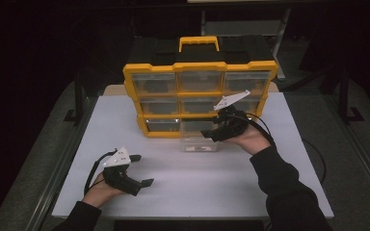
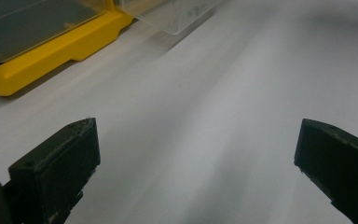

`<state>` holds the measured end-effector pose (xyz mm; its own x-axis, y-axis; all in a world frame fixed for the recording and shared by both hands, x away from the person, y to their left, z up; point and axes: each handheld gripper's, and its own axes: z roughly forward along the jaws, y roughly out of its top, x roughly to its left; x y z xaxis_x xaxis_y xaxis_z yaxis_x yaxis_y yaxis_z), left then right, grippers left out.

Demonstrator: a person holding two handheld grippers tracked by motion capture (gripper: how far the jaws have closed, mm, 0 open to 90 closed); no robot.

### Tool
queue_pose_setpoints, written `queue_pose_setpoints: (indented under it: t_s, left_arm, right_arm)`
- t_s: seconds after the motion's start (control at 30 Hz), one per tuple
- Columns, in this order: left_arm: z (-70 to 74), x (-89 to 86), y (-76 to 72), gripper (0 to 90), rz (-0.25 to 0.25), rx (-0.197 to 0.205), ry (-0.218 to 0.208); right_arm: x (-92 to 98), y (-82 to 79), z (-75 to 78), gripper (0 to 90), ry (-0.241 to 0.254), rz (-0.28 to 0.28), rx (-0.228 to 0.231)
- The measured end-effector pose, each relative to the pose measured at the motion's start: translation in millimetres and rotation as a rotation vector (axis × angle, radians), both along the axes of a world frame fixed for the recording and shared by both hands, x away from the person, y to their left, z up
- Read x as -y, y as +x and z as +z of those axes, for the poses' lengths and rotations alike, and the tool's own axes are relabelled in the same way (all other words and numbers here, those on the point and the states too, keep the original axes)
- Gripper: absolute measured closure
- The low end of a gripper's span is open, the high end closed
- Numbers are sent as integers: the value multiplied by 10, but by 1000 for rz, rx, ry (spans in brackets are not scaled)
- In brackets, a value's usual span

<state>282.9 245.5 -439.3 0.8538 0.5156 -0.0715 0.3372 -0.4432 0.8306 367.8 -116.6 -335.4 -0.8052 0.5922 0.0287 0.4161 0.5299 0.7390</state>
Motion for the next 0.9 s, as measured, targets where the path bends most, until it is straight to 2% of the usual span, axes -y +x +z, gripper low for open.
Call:
queue_pose_setpoints:
  t_s: [0.27, 0.37, 0.57, 0.9]
  left_arm:
    - [-3, -2, 5, 0, 1, 1, 6]
    - [-4, -3, 4, 0, 0, 3, 12]
    - [-2, 0, -3, 0, -2, 3, 11]
    - [3, -12, -7, 0, 3, 8, 7]
  right_arm:
    - [140, -140, -73, 135, 13, -17, 35]
    - [179, -199, -99, 120, 19, -29, 50]
    - [256, -295, -207, 14, 16, -51, 60]
    - [379, -466, -421, 6, 12, -59, 65]
